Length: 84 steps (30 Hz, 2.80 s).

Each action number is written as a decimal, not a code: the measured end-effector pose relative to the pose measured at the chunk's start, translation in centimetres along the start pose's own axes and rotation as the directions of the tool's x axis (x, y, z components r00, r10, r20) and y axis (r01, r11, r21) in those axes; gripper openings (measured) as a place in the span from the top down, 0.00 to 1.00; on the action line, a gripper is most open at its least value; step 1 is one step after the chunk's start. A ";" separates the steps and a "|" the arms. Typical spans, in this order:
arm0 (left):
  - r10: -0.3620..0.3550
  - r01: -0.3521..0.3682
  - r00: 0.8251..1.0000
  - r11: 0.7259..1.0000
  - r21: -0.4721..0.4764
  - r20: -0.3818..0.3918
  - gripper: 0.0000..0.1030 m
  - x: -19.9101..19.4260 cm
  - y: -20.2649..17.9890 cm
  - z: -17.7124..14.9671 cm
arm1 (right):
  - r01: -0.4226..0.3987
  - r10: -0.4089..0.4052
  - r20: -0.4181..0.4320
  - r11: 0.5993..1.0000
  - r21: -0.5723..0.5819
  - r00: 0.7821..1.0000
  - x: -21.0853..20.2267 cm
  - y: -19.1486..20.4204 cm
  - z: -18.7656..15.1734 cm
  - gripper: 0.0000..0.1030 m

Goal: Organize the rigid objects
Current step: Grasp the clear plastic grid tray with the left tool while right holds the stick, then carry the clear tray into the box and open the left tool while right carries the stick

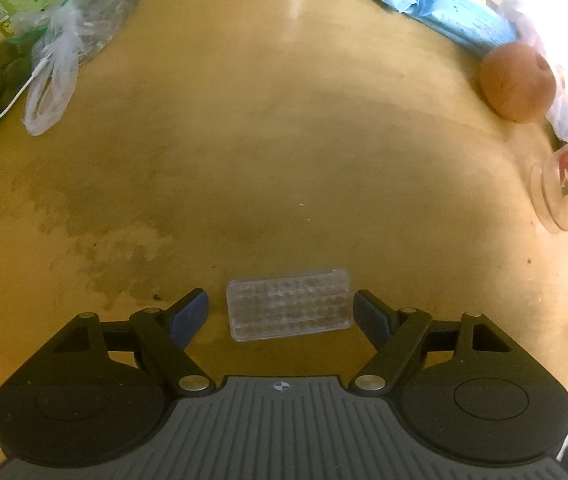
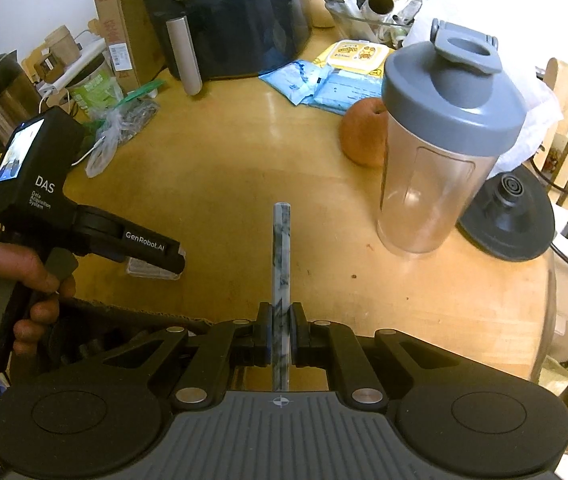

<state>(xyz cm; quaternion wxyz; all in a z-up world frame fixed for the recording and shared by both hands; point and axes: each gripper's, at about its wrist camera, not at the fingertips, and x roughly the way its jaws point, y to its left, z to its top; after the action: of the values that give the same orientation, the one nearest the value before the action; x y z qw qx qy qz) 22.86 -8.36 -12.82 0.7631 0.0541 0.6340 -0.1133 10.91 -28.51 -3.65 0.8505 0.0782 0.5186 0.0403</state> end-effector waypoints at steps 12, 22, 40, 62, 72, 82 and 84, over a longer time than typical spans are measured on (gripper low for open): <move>0.022 -0.023 0.999 0.999 0.025 0.047 0.35 -0.8 0.0 -0.8 | -0.014 0.013 0.008 1.000 0.005 1.000 0.2 0.2 0.3 0.89; -0.016 0.014 0.985 1.000 0.013 0.171 0.35 -5.4 1.5 -1.4 | -0.020 0.020 0.014 1.000 0.011 1.000 0.3 0.7 0.9 0.89; -0.108 0.100 0.939 0.994 0.041 0.328 0.35 -12.6 2.2 -2.9 | -0.060 0.062 0.056 0.998 -0.035 0.996 -1.5 4.0 3.1 0.89; -0.118 0.113 0.932 0.993 0.033 0.342 0.35 -16.4 5.1 -9.4 | -0.125 0.125 0.037 0.992 -0.003 0.991 -3.0 5.8 0.9 0.90; -0.128 0.131 0.945 0.991 0.009 0.302 0.35 -16.7 7.1 -13.8 | -0.130 0.129 0.030 0.991 0.010 0.991 -3.8 6.0 -0.6 0.89; -0.174 0.169 0.952 0.985 0.042 0.253 0.35 -15.7 5.9 -16.2 | -0.124 0.123 0.025 0.992 0.022 0.992 -4.5 6.2 -2.1 0.89; -0.195 0.184 0.948 0.981 0.066 0.251 0.35 -15.7 5.3 -16.4 | -0.120 0.120 0.026 0.992 0.025 0.992 -4.7 6.2 -2.3 0.89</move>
<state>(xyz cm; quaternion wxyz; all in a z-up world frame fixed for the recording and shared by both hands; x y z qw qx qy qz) 5.74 2.08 -0.87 0.8229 -0.0061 0.5297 -0.2054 6.76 -22.85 0.49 0.8517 0.1211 0.5030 0.0835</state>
